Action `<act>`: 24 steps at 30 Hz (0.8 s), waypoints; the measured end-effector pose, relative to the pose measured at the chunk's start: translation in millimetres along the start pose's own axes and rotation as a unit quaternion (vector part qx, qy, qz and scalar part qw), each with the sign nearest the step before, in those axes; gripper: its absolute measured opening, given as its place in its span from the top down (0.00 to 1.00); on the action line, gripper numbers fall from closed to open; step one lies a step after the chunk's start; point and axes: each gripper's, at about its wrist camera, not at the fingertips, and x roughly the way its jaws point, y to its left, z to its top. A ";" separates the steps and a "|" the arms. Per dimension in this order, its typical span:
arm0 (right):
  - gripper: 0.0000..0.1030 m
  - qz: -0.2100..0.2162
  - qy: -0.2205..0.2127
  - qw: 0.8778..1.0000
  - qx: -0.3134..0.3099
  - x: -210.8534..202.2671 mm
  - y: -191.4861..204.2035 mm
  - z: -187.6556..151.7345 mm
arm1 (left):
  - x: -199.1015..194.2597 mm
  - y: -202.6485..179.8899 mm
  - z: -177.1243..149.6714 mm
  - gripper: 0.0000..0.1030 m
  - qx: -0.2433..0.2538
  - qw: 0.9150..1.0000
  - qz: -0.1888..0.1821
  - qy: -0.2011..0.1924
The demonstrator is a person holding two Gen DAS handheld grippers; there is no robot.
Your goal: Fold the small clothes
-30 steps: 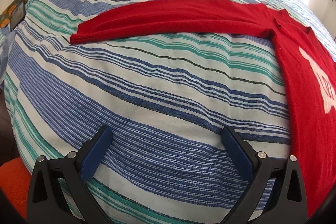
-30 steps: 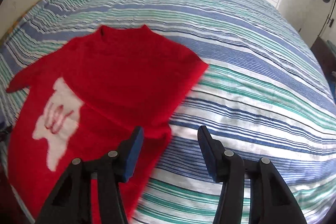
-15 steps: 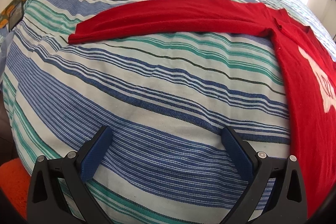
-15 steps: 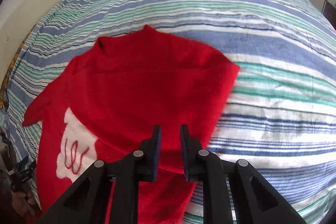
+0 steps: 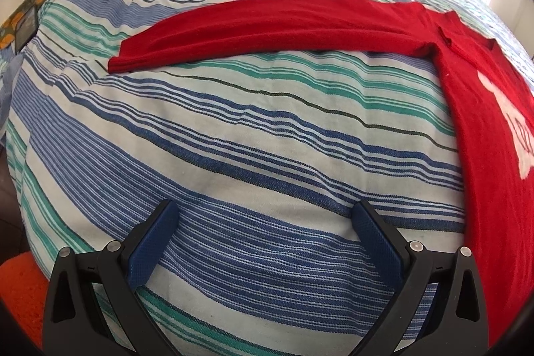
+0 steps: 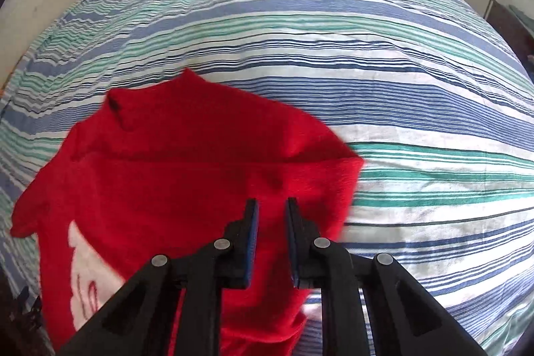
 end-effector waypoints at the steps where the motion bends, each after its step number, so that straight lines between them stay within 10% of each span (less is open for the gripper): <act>1: 0.73 -0.002 -0.001 1.000 -0.010 -1.0 1.9 -11.2 | 0.1 -0.1 -0.3 0.00 0.000 1.000 0.001 -0.001; 5: 0.59 -0.039 0.042 0.998 0.006 13.5 -24.3 -44.9 | -0.6 -1.0 -3.0 0.00 0.001 1.000 0.004 -0.011; 13: 0.31 -0.057 -0.069 0.989 0.120 -95.6 -79.6 -116.4 | -1.2 0.6 -4.5 0.00 -0.003 1.000 0.005 -0.013; 20: 0.24 -0.070 -0.043 0.970 0.227 -110.5 -139.6 -215.0 | -3.1 3.4 -7.2 0.00 -0.013 1.000 0.001 -0.014; 24: 0.23 -0.022 -0.106 0.957 0.269 -109.7 -147.6 -244.1 | -4.7 3.9 -9.4 0.00 -0.020 1.000 0.003 -0.013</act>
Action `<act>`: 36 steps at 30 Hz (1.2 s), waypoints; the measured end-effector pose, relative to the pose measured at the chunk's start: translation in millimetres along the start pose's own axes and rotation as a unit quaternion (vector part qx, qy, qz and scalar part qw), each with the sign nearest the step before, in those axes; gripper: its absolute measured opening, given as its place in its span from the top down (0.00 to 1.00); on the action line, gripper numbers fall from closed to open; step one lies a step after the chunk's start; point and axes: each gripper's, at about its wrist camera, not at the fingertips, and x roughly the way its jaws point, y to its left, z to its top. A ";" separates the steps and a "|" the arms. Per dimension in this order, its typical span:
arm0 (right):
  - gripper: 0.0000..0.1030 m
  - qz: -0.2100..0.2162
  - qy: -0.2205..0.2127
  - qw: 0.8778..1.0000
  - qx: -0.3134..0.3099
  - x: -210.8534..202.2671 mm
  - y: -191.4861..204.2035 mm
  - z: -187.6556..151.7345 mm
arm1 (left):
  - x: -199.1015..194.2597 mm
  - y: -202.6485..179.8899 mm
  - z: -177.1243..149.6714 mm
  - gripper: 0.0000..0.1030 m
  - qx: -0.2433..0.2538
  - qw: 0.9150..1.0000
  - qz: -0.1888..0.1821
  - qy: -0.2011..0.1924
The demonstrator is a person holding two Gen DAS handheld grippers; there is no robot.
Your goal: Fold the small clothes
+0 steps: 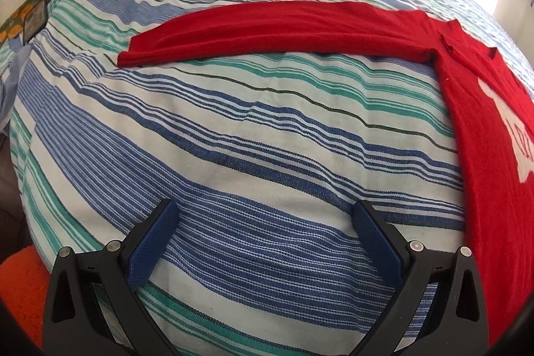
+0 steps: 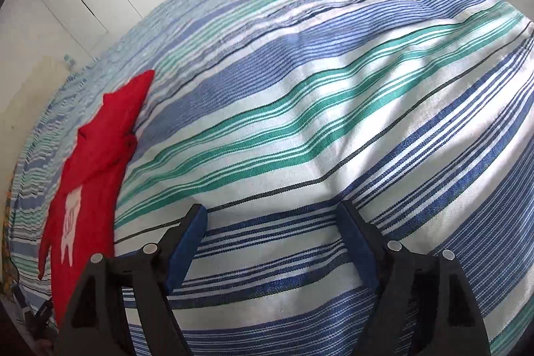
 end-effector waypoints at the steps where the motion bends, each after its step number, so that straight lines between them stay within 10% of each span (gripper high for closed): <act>1: 0.23 0.004 -0.005 1.000 0.003 -1.4 -2.6 0.2 | -0.4 -0.1 -0.4 0.00 -0.001 1.000 0.000 0.000; 20: 0.05 -0.023 -0.009 0.997 -0.075 15.7 20.2 -10.9 | -1.9 0.9 0.1 0.00 0.004 1.000 -0.007 0.012; 24: 0.05 -0.024 -0.009 0.997 -0.077 18.0 23.2 -10.8 | -12.2 18.7 18.0 0.01 -0.035 0.997 -0.065 0.037; 28: 0.04 -0.023 -0.009 0.997 -0.078 18.4 23.2 -10.8 | -18.8 83.4 55.0 0.02 -0.185 0.967 -0.178 -0.004; 32: 0.01 -0.024 -0.007 0.996 -0.085 20.4 25.7 -10.6 | 24.6 138.2 86.2 0.07 -0.303 0.928 -0.215 0.025; 36: 0.01 -0.032 -0.009 0.995 -0.092 21.0 28.0 -10.9 | 75.4 154.7 101.7 0.24 -0.343 0.912 -0.211 0.077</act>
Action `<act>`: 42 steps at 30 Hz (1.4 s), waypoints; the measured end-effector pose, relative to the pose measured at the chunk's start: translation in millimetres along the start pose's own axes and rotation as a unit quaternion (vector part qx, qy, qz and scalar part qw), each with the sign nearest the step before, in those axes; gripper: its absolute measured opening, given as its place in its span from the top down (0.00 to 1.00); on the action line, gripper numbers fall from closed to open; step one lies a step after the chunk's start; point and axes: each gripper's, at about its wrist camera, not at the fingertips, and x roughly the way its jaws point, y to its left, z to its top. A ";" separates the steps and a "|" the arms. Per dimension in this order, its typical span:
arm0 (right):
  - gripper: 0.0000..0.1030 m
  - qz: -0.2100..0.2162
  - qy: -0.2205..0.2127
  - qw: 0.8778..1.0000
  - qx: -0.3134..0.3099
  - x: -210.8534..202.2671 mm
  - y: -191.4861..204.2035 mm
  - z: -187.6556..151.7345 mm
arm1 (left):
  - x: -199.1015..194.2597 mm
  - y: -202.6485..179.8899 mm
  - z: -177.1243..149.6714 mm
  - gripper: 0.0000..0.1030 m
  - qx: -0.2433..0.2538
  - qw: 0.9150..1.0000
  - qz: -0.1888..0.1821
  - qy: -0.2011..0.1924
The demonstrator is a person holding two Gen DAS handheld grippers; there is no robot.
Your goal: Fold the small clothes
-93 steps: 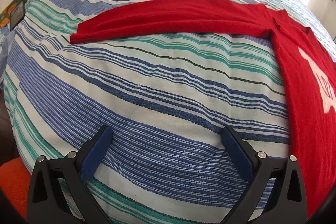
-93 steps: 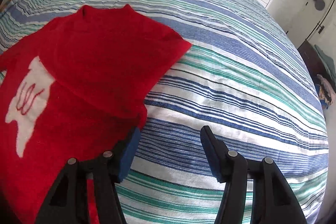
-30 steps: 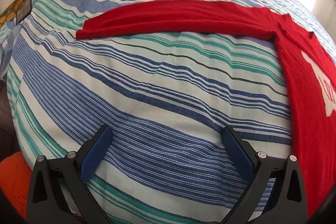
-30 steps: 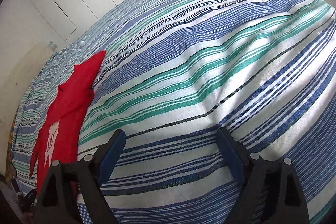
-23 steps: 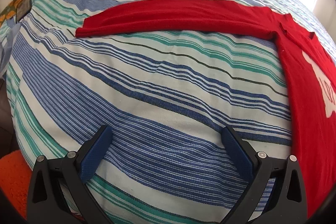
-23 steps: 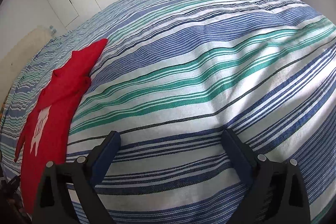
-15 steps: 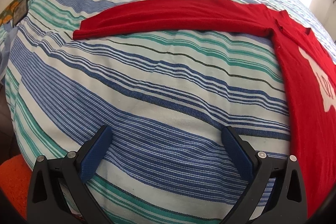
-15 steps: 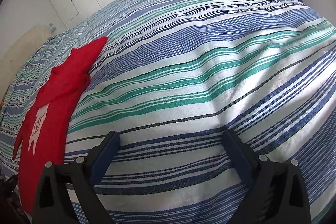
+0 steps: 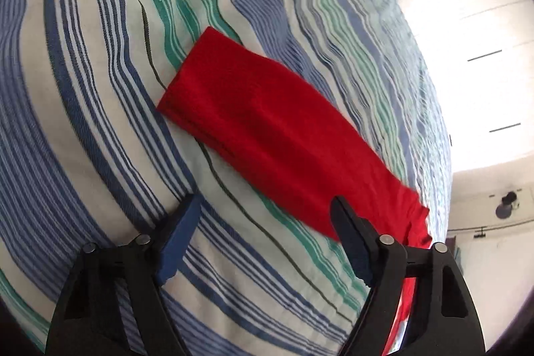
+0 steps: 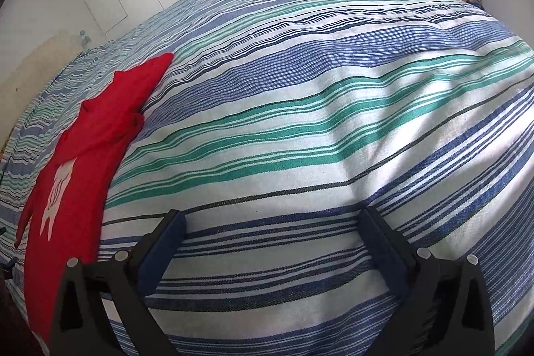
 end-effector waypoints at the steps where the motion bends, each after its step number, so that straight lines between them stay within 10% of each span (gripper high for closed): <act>1: 0.01 -0.001 -0.001 1.000 -0.001 -0.1 0.5 -0.2 | 1.7 1.0 5.6 0.27 -0.007 1.000 0.000 -0.009; 3: 0.01 0.000 -0.002 1.000 0.000 0.3 0.3 -0.3 | 0.8 2.4 13.3 0.48 -0.024 0.999 -0.003 -0.033; 5: 0.01 0.000 -0.002 1.000 0.000 1.1 0.5 -0.2 | 1.4 5.4 20.1 0.96 -0.041 0.998 0.009 -0.042; 10: 0.00 -0.001 -0.002 1.000 0.000 1.5 1.9 -0.9 | -32.4 -53.6 20.8 0.97 0.036 0.992 0.047 -0.109; 15: 0.00 -0.002 -0.001 1.000 0.000 3.5 2.6 -0.2 | -48.7 -214.3 -13.5 0.97 0.239 0.955 0.058 -0.166; 18: 0.00 -0.007 0.001 1.000 -0.003 5.4 4.3 0.7 | -35.2 -309.8 -60.7 0.97 0.345 0.920 0.037 -0.184; 23: 0.00 -0.006 0.002 1.000 -0.003 5.6 4.4 1.1 | 34.0 -406.6 -197.0 0.87 0.522 0.835 0.037 -0.169; 26: 0.00 -0.007 0.002 1.000 -0.003 5.8 4.3 1.2 | 91.5 -398.2 -282.5 0.55 0.592 0.795 0.081 -0.102; 32: 0.00 -0.008 0.003 1.000 -0.005 6.6 3.6 1.5 | 92.0 -327.0 -383.0 0.55 0.685 0.727 0.057 0.000; 35: 0.00 -0.007 0.003 1.000 -0.004 7.0 3.5 2.1 | 52.7 -296.6 -356.0 0.46 0.660 0.750 0.033 0.016; 39: 0.00 -0.007 0.004 1.000 -0.005 7.1 3.6 2.6 | 27.8 -256.2 -261.7 0.35 0.555 0.829 0.063 -0.019; 42: 0.00 -0.008 0.036 0.999 -0.004 6.8 5.3 13.6 | 25.0 -216.5 -194.2 0.35 0.488 0.864 0.113 -0.054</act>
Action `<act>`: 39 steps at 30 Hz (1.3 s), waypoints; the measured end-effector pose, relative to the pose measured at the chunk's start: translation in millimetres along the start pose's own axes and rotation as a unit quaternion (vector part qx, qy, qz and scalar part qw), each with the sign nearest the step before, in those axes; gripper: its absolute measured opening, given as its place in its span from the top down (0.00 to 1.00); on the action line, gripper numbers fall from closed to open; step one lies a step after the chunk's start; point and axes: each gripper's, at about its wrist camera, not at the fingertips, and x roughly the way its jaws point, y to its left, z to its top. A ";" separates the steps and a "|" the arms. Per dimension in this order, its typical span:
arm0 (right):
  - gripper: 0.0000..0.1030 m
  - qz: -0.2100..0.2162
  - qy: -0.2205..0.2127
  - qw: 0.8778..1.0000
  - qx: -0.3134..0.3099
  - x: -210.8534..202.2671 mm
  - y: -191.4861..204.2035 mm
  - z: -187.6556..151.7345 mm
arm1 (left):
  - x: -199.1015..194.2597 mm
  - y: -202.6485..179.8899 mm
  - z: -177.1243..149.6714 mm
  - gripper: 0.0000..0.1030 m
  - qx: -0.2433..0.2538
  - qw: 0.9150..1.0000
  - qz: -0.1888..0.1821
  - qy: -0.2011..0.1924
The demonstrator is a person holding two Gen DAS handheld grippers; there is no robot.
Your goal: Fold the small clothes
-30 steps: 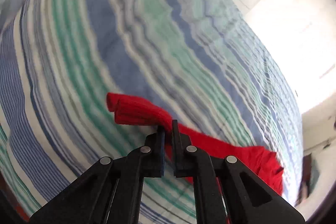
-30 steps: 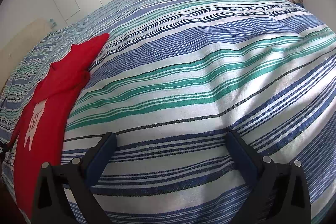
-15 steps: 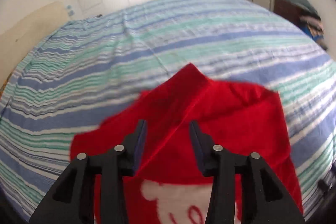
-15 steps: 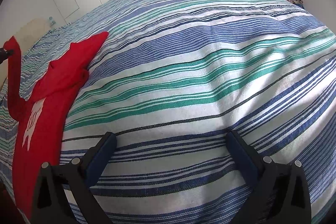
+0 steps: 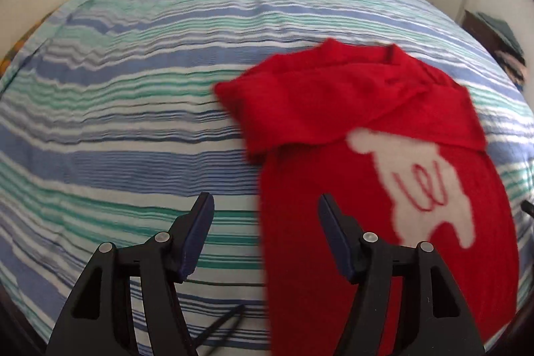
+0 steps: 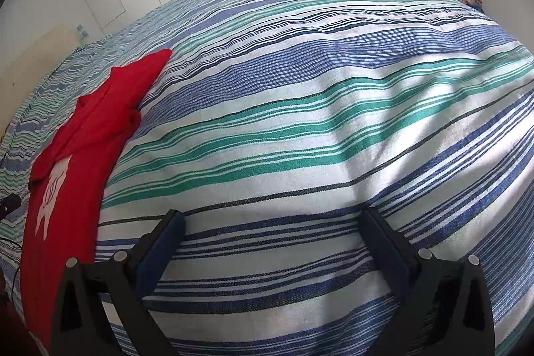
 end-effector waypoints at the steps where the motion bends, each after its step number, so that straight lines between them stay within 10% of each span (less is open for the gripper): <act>1: 0.01 -0.003 0.024 1.000 -0.005 -1.8 4.1 9.5 | 6.5 19.2 -0.9 0.35 -0.017 1.000 0.015 -0.004; 6: 0.18 0.140 0.093 0.986 0.005 -40.8 73.3 71.8 | 48.0 84.4 -26.0 0.28 -0.096 0.992 0.080 0.005; 9: 0.18 0.300 0.135 0.940 0.085 -47.0 135.9 101.1 | 69.1 111.3 -51.1 0.14 -0.172 0.984 0.044 -0.002; 12: 0.18 0.362 0.162 0.909 0.125 -13.5 195.7 120.4 | 72.6 106.4 -49.6 0.05 -0.166 0.986 0.030 -0.003; 24: 0.54 0.233 0.144 0.951 0.146 159.8 248.4 137.9 | 82.5 107.1 -48.8 0.01 -0.160 0.987 0.018 -0.019; 27: 0.94 0.218 0.110 0.960 0.141 148.4 245.0 144.0 | 82.2 107.7 -48.5 0.01 -0.160 0.987 0.018 -0.021; 32: 0.95 0.229 0.010 0.966 0.123 77.4 219.3 138.3 | 84.1 105.7 -48.3 0.01 -0.157 0.987 0.024 -0.022; 39: 0.87 0.122 0.059 0.982 0.132 88.8 194.8 106.7 | 81.0 104.0 -36.2 0.01 -0.144 0.989 0.031 0.016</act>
